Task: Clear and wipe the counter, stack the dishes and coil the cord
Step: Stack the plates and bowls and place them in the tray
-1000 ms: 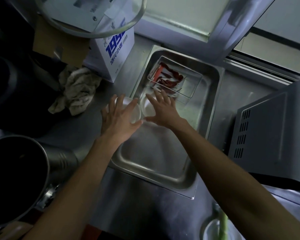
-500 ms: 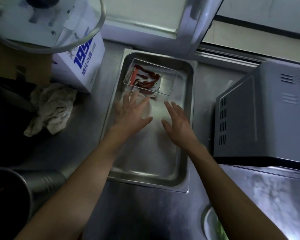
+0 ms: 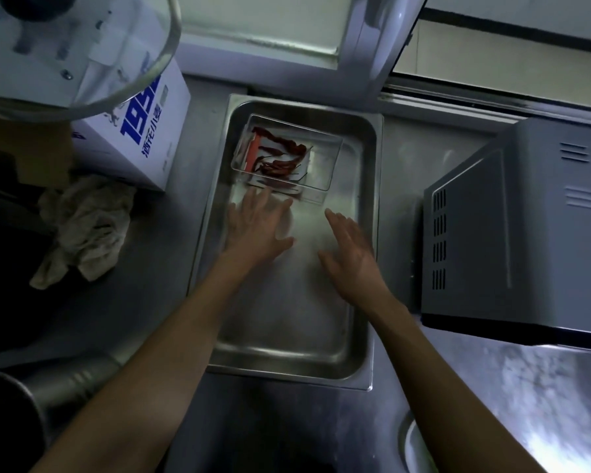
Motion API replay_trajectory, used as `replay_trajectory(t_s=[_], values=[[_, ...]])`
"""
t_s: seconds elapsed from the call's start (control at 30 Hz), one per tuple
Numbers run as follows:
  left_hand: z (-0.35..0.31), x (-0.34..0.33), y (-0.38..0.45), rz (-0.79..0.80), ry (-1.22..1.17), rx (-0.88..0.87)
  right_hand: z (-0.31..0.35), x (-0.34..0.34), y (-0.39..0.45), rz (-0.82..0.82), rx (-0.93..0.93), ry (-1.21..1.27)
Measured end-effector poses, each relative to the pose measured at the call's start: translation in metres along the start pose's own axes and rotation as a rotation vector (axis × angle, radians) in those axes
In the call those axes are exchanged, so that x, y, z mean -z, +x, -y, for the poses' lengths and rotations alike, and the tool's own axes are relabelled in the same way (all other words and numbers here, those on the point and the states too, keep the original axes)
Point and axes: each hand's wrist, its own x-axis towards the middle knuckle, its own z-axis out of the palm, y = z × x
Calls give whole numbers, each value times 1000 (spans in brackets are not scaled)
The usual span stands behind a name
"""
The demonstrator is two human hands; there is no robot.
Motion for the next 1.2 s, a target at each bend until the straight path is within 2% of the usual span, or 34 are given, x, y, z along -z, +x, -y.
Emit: replay_trajectory(t_s=[0.33,0.5,0.6,0.8,0.97,1.2], values=[[0,4,1,-45,93,-29,1,-8,1,-32,46,7],[-8,7,-33,-35,16,-9,-4,-1,-17,-46,47,0],[-13,3,-63,-69,71,-18,-9,3,-33,-52,53,4],[-38,-6,-128,-85,79,-46,-16,4,-77,-66,92,-18],[-61,-7,-171,-137,104,-126,-11,10,-127,-100,96,-177],[-87,-11,-212,-151,131,-278,-14,20,-205,-118,-18,-328]])
